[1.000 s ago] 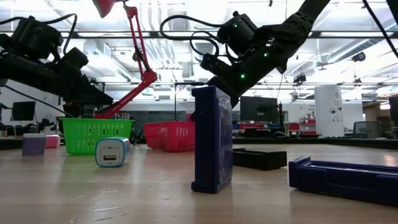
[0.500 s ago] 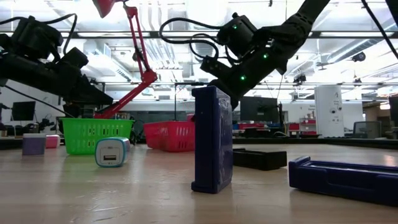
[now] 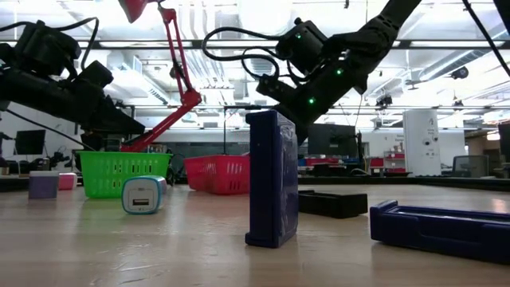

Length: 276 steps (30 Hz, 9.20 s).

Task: Pick & Place Office items
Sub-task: Put the bottom pink charger adapter into the red bin, then put the blue charger adapter into the red bin

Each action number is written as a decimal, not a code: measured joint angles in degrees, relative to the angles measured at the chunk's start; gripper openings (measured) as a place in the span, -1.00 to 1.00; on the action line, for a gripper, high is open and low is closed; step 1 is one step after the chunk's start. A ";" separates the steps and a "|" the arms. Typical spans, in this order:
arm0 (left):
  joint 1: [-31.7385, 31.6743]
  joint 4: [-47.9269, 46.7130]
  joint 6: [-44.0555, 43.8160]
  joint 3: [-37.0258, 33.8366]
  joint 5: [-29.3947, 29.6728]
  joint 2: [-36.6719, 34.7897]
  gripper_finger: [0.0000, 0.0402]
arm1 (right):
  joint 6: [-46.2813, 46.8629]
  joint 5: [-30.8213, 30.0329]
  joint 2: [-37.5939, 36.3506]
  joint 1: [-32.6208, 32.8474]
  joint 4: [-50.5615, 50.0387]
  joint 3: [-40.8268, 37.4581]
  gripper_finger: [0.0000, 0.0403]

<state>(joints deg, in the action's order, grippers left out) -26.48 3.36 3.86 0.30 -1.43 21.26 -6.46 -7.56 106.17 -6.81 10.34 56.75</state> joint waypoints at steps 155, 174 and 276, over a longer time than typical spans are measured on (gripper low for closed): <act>0.00 -0.01 0.00 0.00 0.01 -0.04 0.28 | 0.20 23.74 22.70 15.90 25.04 10.62 0.27; 0.00 -0.44 0.00 0.01 0.21 0.28 0.28 | 0.23 24.09 23.34 15.80 25.46 11.55 0.27; 0.00 -1.19 0.00 0.00 0.42 0.38 0.28 | -1.12 10.98 2.84 -4.85 10.07 1.88 -0.15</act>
<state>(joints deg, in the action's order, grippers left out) -26.48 2.17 3.86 0.30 -1.02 21.63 -7.58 3.43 109.01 -11.66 20.40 58.63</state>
